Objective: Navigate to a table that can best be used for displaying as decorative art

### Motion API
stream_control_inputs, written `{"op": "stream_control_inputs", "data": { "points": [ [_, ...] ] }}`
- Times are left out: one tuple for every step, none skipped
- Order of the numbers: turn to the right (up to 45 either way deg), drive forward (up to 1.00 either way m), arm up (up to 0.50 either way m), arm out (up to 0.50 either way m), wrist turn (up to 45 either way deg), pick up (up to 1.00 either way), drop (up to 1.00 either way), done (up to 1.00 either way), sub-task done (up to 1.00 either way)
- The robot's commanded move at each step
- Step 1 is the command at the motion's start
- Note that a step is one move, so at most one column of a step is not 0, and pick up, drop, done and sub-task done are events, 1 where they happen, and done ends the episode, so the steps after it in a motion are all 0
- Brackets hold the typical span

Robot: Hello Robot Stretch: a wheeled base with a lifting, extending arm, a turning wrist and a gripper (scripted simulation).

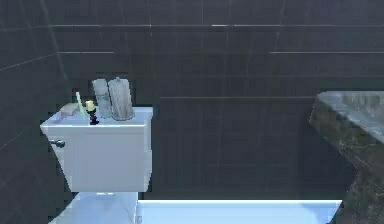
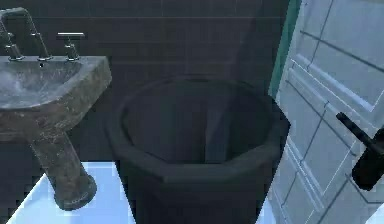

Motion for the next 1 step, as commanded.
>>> {"op": "stream_control_inputs", "data": {
  "points": [
    [-45.0,0.0,0.0,0.0,0.0,0.0,0.0,0.0,0.0]
  ]
}}
